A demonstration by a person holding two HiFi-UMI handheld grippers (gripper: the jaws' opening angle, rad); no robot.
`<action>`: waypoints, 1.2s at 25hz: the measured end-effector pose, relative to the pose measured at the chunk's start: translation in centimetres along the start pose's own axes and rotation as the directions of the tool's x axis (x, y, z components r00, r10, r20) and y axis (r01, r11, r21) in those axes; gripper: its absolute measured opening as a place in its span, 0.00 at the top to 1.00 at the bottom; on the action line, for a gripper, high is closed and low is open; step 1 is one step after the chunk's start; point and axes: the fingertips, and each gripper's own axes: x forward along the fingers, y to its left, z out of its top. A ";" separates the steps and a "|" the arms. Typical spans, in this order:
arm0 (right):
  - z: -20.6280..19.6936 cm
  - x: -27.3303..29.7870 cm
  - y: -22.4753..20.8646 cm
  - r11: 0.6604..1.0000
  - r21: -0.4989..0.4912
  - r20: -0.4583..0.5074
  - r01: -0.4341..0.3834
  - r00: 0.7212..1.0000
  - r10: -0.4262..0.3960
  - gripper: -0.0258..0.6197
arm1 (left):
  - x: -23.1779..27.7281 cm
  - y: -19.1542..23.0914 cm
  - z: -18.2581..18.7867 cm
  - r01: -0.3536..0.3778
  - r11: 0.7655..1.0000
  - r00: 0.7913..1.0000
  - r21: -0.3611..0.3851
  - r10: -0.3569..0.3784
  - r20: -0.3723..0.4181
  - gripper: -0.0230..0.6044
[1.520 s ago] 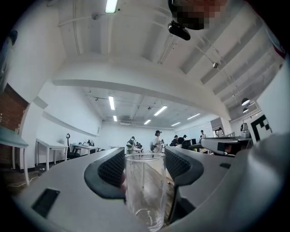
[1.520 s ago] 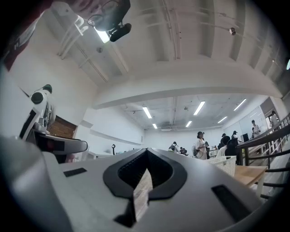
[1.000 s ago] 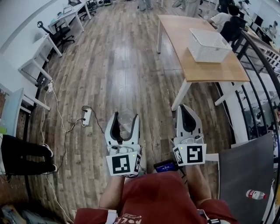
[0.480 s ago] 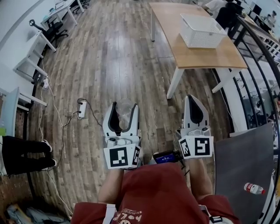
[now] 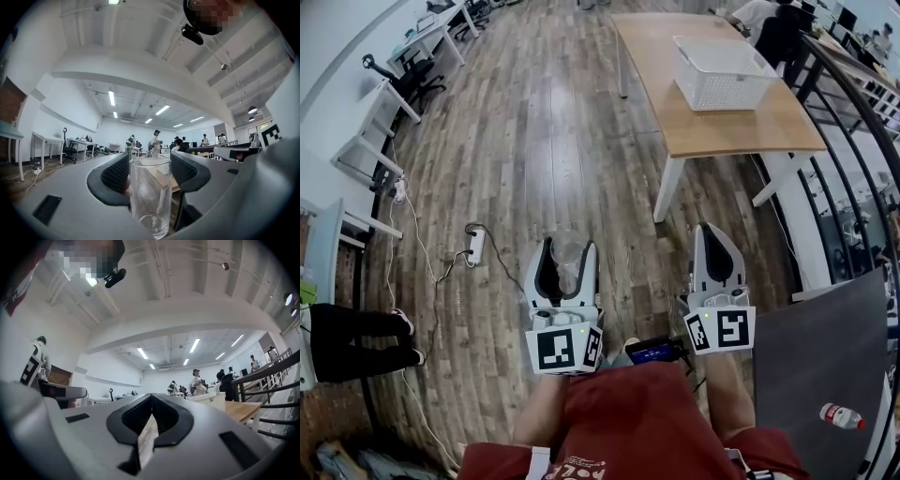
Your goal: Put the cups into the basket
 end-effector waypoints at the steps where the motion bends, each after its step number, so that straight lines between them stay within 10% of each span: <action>1: -0.1 0.1 -0.1 1.000 -0.002 0.001 -0.004 1.000 0.004 0.94 | 0.1 -0.1 -0.2 -0.001 1.000 1.000 -0.002 0.001 -0.002 0.52; 16: -1.4 7.0 1.7 0.998 -0.065 -0.016 -0.016 1.000 0.015 0.94 | 5.3 4.4 -1.1 0.022 0.999 1.000 -0.030 -0.021 0.017 0.52; 30: -3.1 18.8 6.1 0.996 -0.082 -0.044 -0.027 0.999 0.023 0.94 | 11.7 17.4 -0.8 -0.032 0.999 0.999 -0.036 0.032 0.013 0.52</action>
